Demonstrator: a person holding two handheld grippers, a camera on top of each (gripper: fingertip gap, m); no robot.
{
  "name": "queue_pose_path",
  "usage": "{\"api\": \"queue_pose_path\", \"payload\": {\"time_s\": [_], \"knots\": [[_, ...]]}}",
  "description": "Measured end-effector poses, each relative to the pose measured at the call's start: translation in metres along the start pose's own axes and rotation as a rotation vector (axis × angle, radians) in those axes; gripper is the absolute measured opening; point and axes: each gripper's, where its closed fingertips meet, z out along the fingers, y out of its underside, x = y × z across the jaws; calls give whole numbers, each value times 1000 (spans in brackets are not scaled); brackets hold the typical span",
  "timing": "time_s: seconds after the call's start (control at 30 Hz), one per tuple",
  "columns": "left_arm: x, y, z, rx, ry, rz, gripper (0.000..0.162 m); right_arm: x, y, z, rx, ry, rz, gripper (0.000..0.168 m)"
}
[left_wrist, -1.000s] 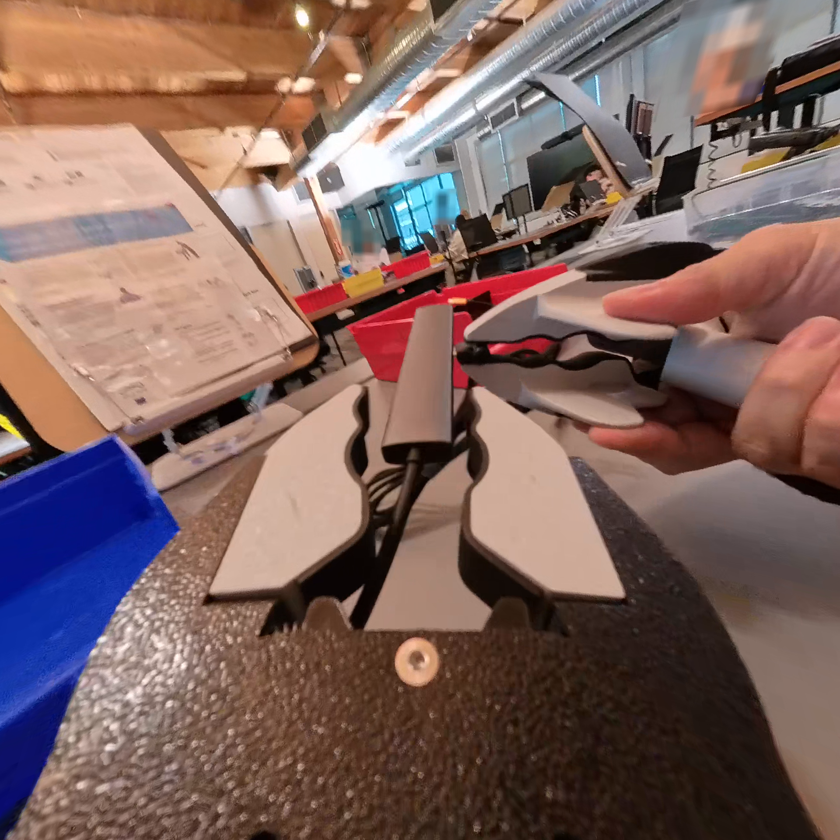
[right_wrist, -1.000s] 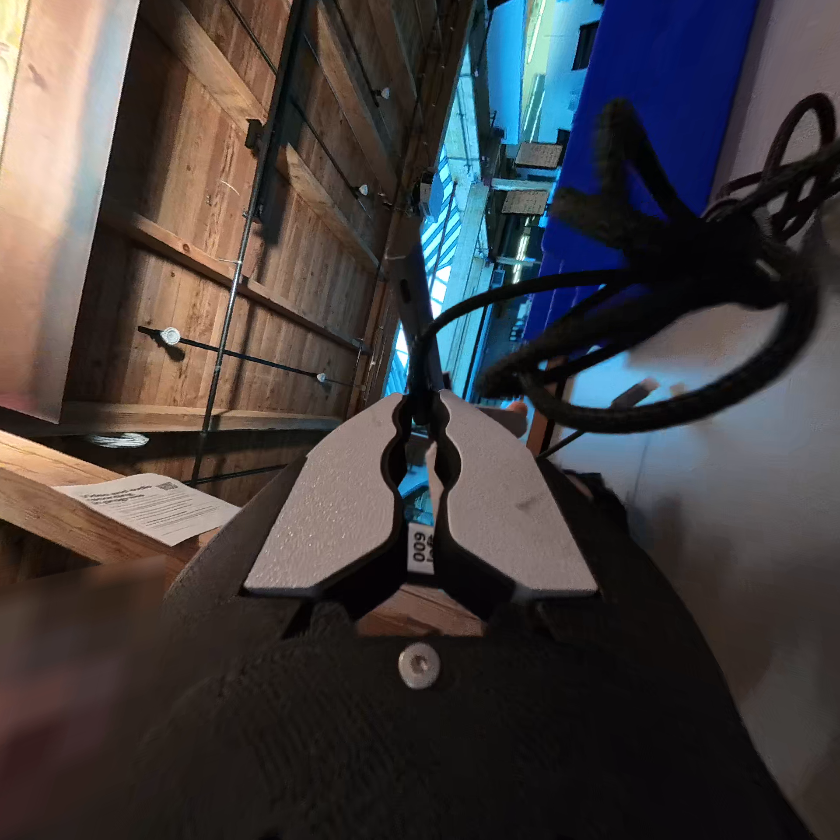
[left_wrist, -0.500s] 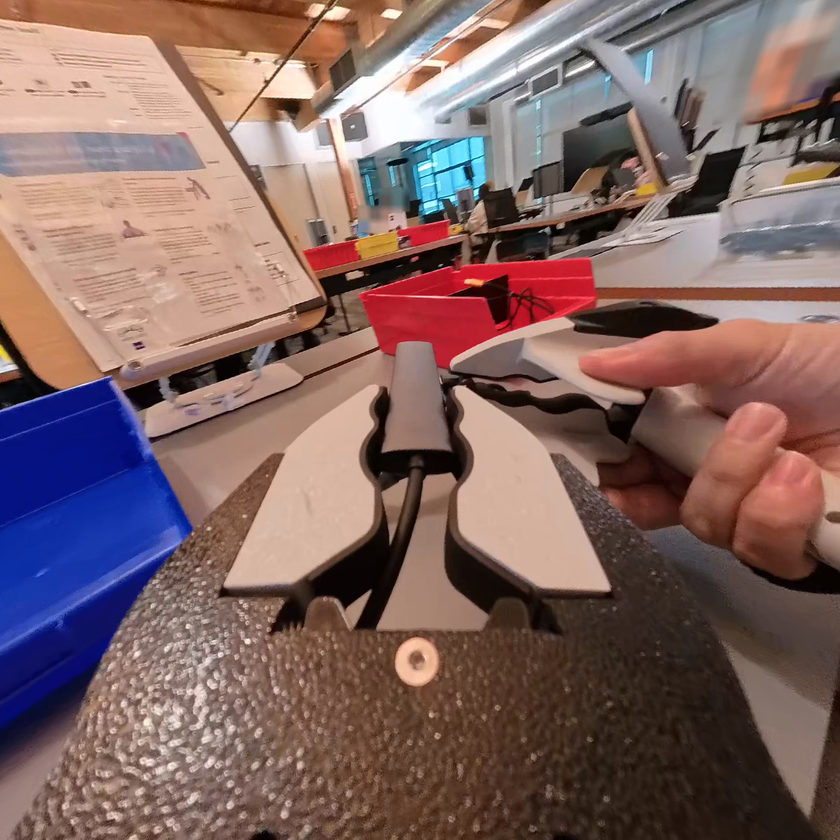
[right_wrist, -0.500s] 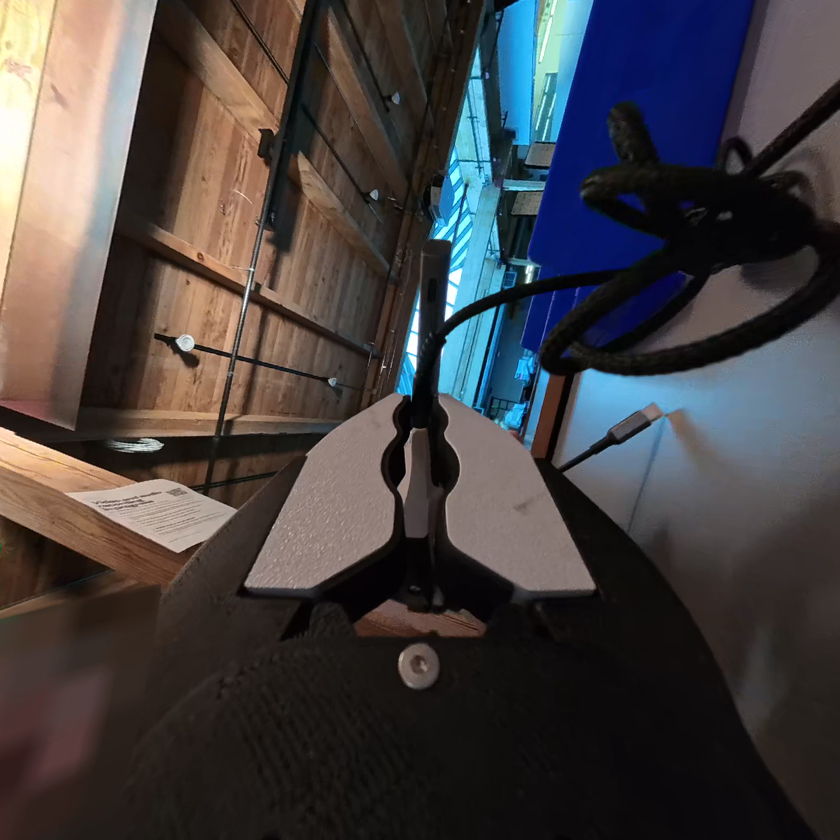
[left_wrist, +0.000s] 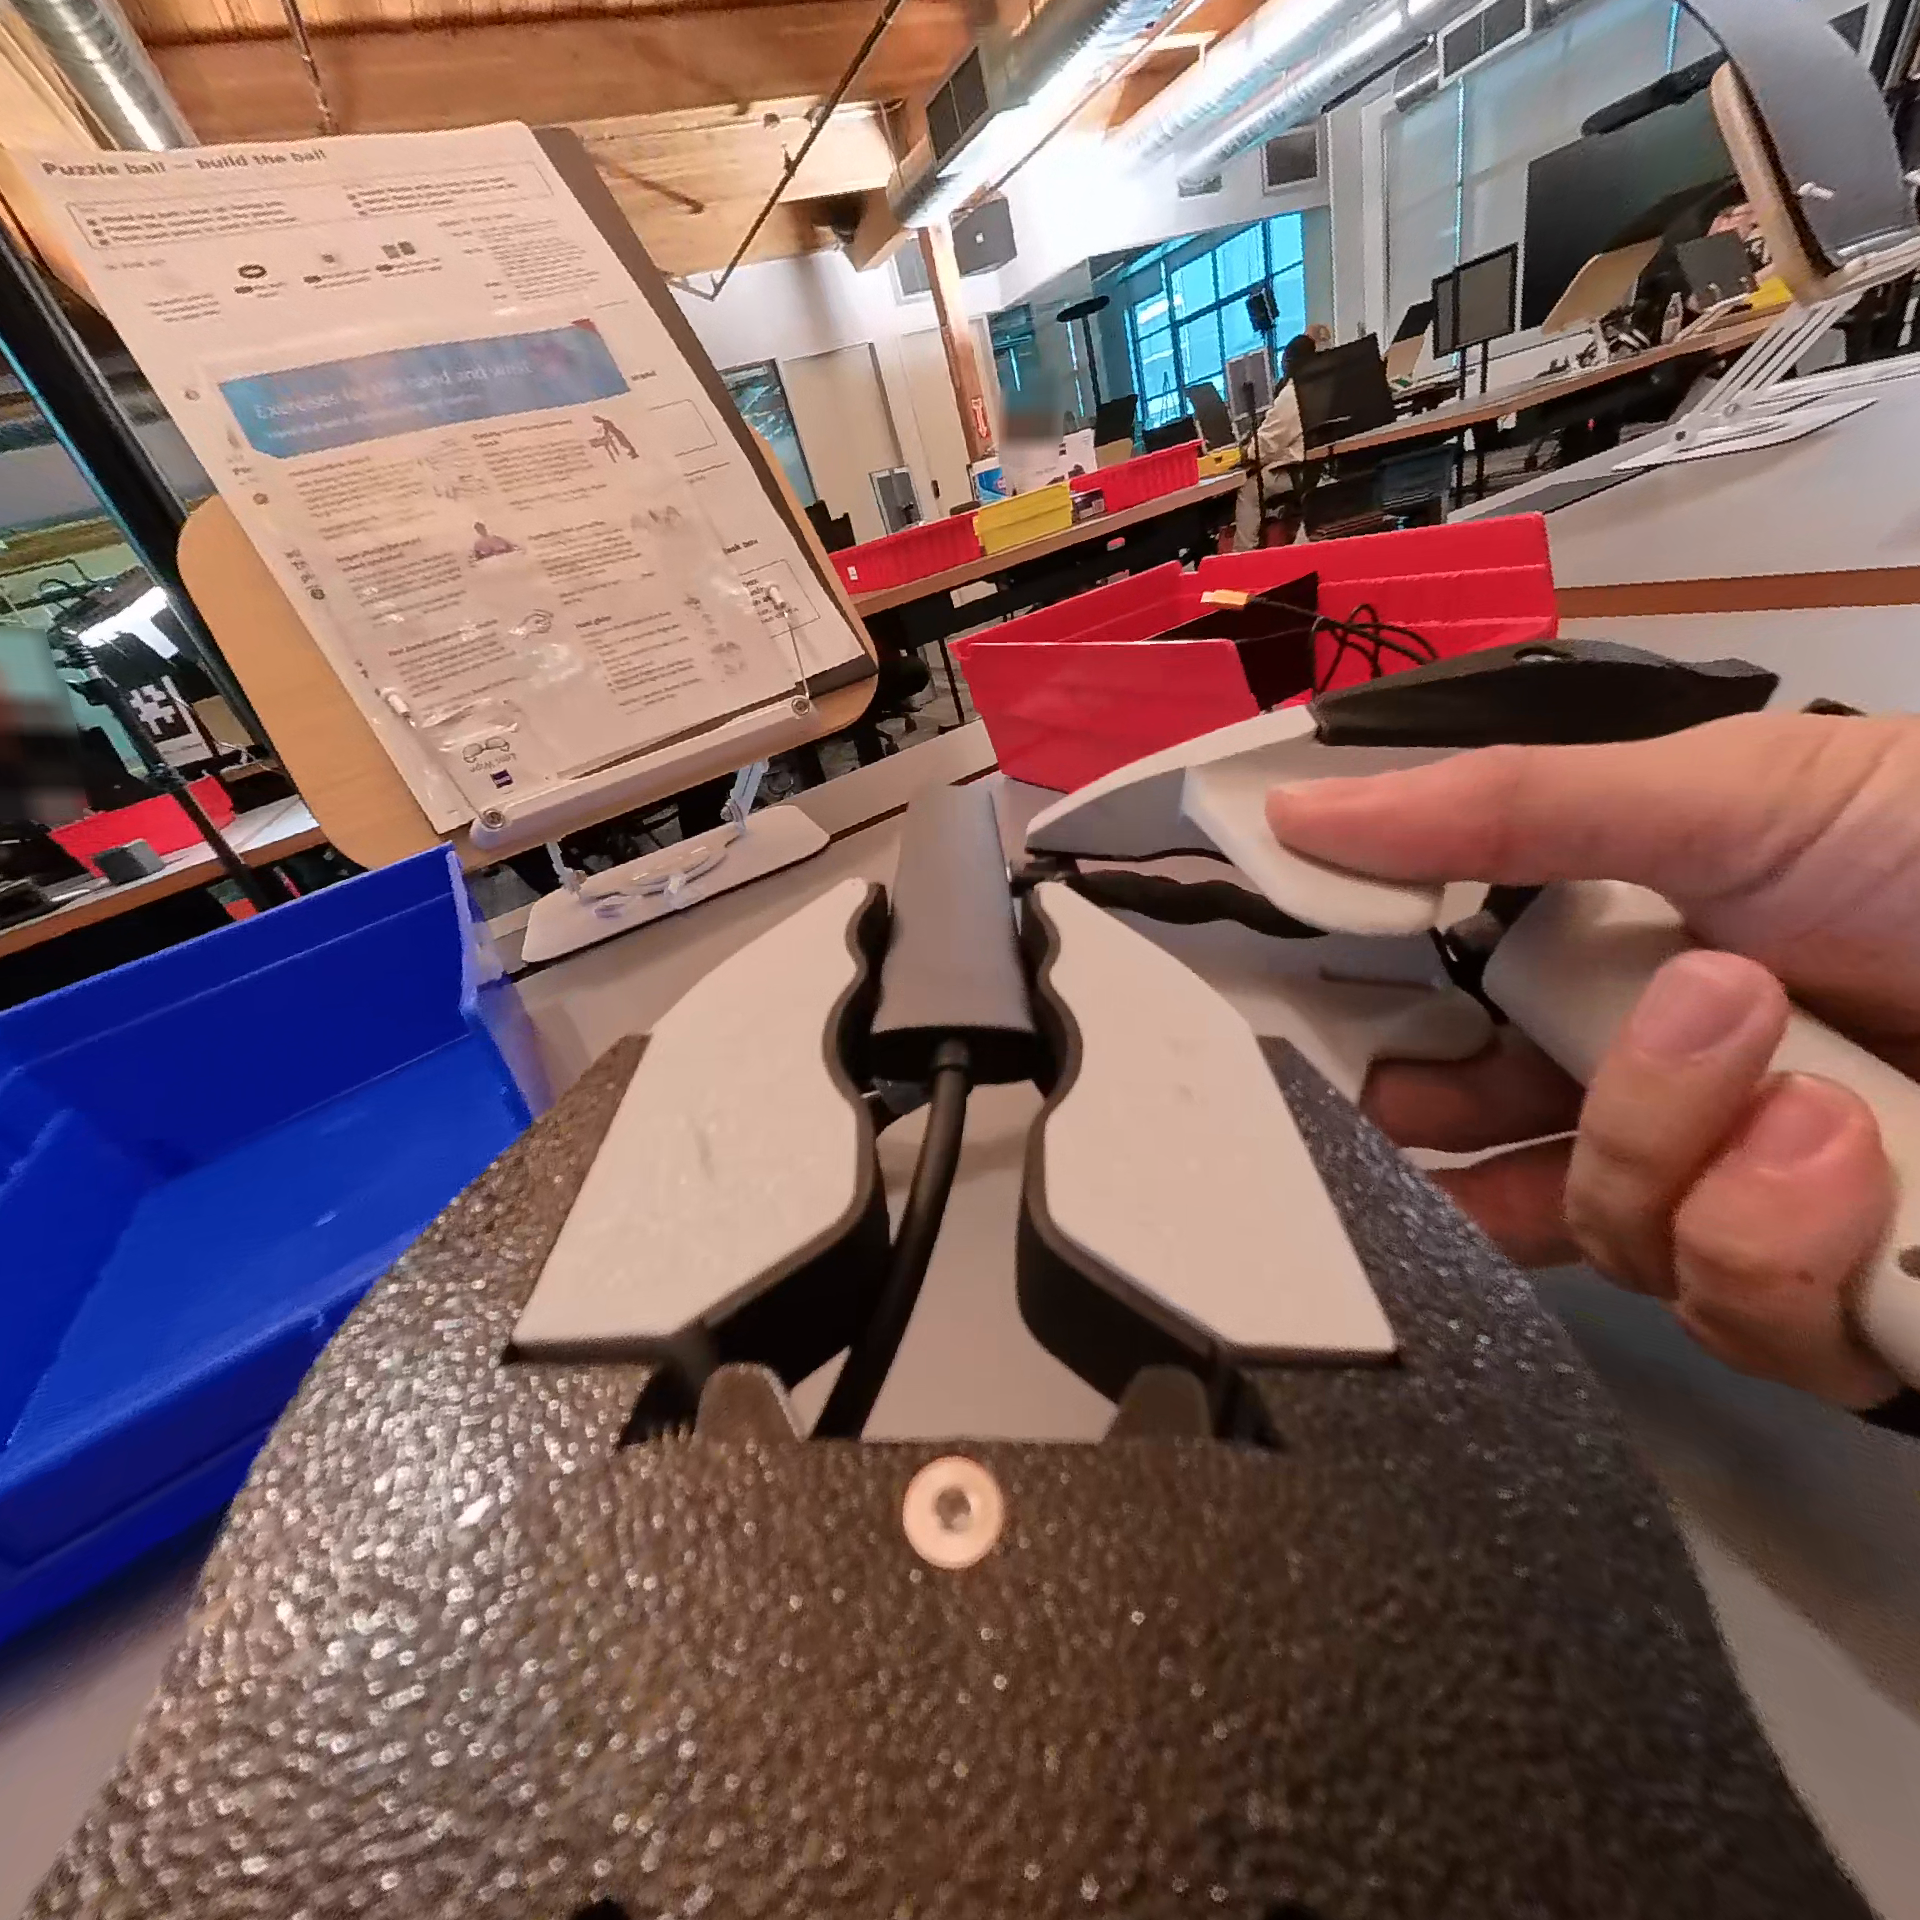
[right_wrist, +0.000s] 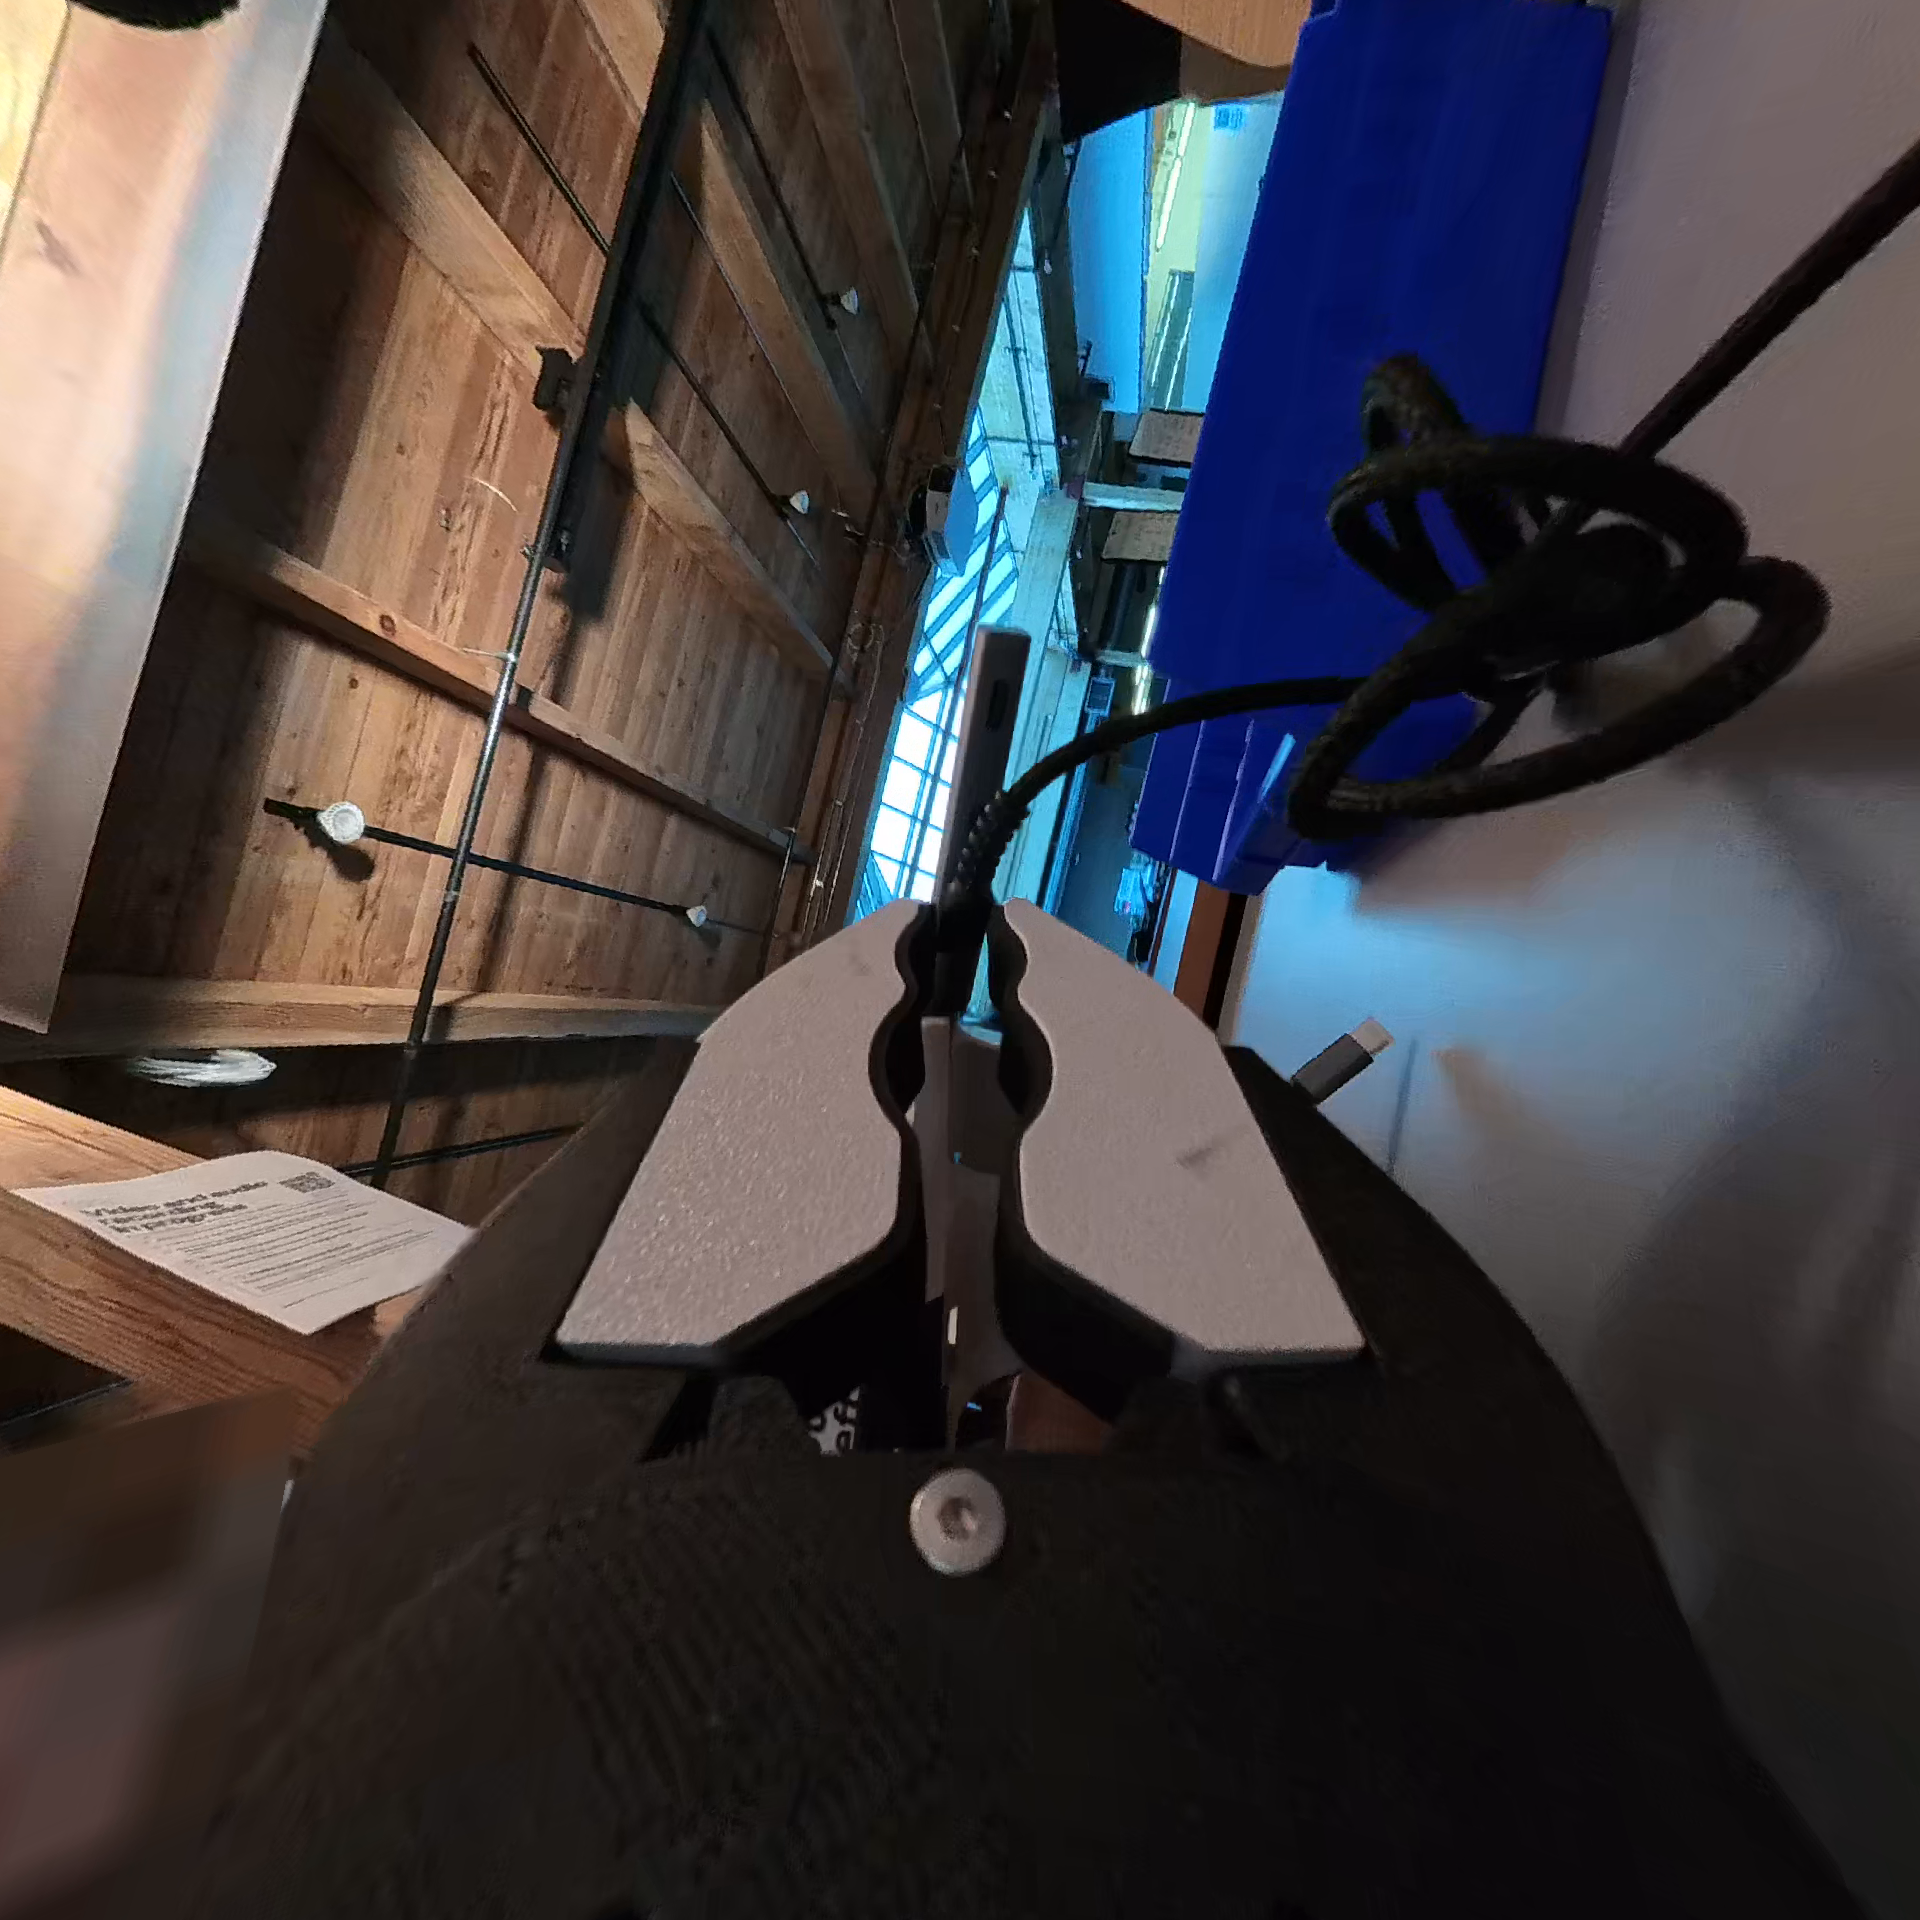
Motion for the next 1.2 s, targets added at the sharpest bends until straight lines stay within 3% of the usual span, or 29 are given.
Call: {"api": "queue_pose_path", "payload": {"time_s": [0.43, 0.6, 1.2], "knots": [[-4, 5, 0, -14, -11, 30, 24, 5, 6, 2, -14, 2, -41, 9], [-5, 9, 1, -66, -29, 180, 25, 10, 6, 1, -15, 0, -22, 9], [10, -8, 0, -43, 63, 135, 26, -10, 10, -19, -163, 89, -228, 10]]}}
